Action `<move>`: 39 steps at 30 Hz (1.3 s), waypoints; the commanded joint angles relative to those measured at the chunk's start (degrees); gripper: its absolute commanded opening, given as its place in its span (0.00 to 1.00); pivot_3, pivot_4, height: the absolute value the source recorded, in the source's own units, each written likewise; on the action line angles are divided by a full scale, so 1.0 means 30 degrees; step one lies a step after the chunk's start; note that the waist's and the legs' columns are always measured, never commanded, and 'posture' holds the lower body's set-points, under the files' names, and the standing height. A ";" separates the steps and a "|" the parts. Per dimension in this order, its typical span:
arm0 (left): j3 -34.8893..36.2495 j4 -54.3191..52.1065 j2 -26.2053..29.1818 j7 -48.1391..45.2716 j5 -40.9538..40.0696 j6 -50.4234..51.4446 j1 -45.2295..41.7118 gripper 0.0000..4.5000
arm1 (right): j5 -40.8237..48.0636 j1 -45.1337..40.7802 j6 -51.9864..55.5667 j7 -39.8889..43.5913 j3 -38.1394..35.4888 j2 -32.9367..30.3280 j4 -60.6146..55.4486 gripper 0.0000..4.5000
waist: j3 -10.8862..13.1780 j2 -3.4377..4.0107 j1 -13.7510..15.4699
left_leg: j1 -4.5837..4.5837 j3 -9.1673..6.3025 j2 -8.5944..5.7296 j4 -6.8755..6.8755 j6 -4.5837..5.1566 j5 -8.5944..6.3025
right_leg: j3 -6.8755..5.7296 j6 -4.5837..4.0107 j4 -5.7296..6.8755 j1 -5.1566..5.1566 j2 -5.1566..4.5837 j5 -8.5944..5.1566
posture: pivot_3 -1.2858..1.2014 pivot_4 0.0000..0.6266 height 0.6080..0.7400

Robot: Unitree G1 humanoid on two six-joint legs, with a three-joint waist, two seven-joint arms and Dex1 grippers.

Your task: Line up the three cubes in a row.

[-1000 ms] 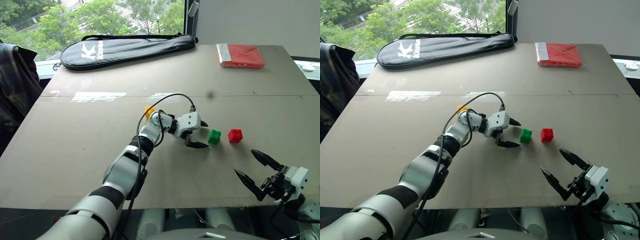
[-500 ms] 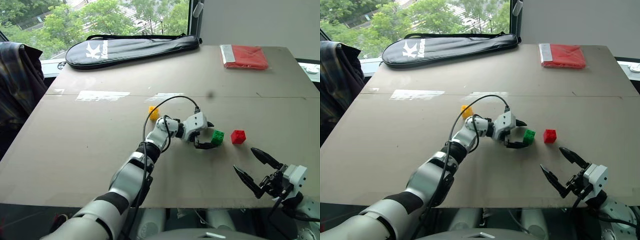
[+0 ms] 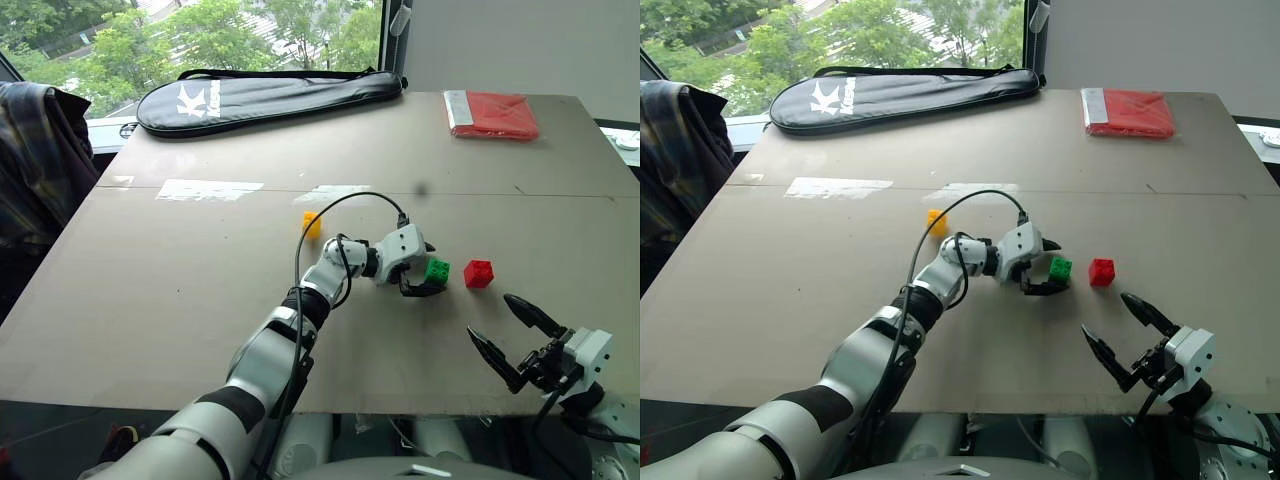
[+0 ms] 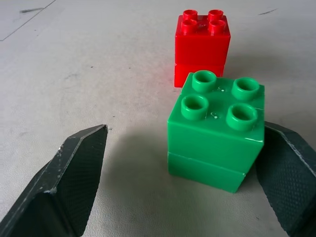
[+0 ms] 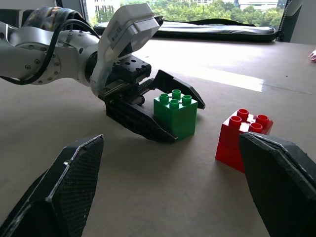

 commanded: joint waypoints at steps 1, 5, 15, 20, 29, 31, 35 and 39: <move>-0.0203 0.0632 -0.0174 0.0963 0.0612 0.0345 -0.0095 1.00 | 0.0058 -0.0010 -0.0282 -0.0091 -0.0257 0.0028 -0.0185 1.00 | 0.0000 0.0000 0.0000 | -0.0001 -0.0002 0.0000 0.0003 0.0001 0.0001 | 0.0001 0.0001 0.0000 0.0000 0.0001 0.0001 | 0.52 0.24 0.75; -0.0226 0.0728 -0.0152 0.1104 0.0625 0.0297 -0.0172 1.00 | 0.0080 -0.0029 -0.0301 -0.0047 -0.0250 0.0017 -0.0166 1.00 | -0.0001 0.0000 -0.0004 | 0.0000 0.0003 -0.0002 0.0007 0.0001 0.0001 | 0.0004 0.0001 0.0003 0.0001 0.0003 0.0002 | 0.52 0.24 0.75; -0.0095 0.0588 0.0232 0.0502 0.0431 -0.0323 -0.0191 1.00 | 0.0102 0.0000 -0.0433 0.0142 -0.0157 0.0019 -0.0174 1.00 | -0.0001 0.0001 -0.0014 | -0.0002 0.0003 0.0000 0.0007 0.0001 0.0001 | 0.0005 0.0000 0.0002 -0.0002 0.0005 0.0001 | 0.52 0.24 0.75; 0.0106 0.0189 0.0784 -0.0701 0.0018 -0.0307 -0.0093 1.00 | 0.0075 -0.0078 -0.0509 0.0330 -0.0136 -0.0040 -0.0088 1.00 | 0.0001 -0.0001 -0.0200 | -0.0005 0.0003 0.0001 0.0005 0.0001 0.0000 | 0.0003 0.0000 0.0000 -0.0006 0.0023 0.0001 | 0.52 0.24 0.75; 0.0372 -0.0747 0.1796 -0.1633 -0.0263 -0.0261 0.0516 1.00 | 0.0095 -0.0317 -0.0812 0.0841 -0.0022 -0.0060 0.0356 1.00 | 0.0003 -0.0001 -0.0565 | 0.0002 -0.0018 0.0019 -0.0004 0.0001 -0.0001 | 0.0010 0.0000 0.0011 -0.0023 0.0058 0.0003 | 0.52 0.24 0.75; 0.0495 -0.1279 0.2103 -0.1714 -0.0468 -0.0170 0.0763 1.00 | 0.0132 -0.0375 -0.0857 0.0949 -0.0043 -0.0068 0.0453 1.00 | 0.0003 -0.0001 -0.0574 | 0.0001 -0.0021 0.0025 -0.0004 0.0001 -0.0001 | 0.0011 0.0000 0.0013 -0.0028 0.0062 0.0004 | 0.52 0.24 0.75; 0.0707 -0.2944 0.2959 -0.2093 -0.1063 0.0396 0.1481 1.00 | 0.0180 -0.0490 -0.0903 0.1184 -0.0104 -0.0079 0.0619 1.00 | 0.0006 0.0003 -0.0590 | 0.0001 -0.0031 0.0034 -0.0008 0.0001 -0.0001 | 0.0032 0.0001 0.0019 -0.0043 0.0065 0.0007 | 0.52 0.24 0.75; 0.1128 -0.6233 0.3869 -0.3048 -0.2296 0.1508 0.2743 1.00 | 0.0195 -0.0645 -0.0900 0.1467 -0.0052 -0.0114 0.0853 1.00 | 0.0012 0.0009 -0.0560 | -0.0001 -0.0034 0.0040 -0.0011 0.0001 -0.0001 | 0.0050 -0.0001 0.0020 -0.0050 0.0064 0.0008 | 0.52 0.24 0.75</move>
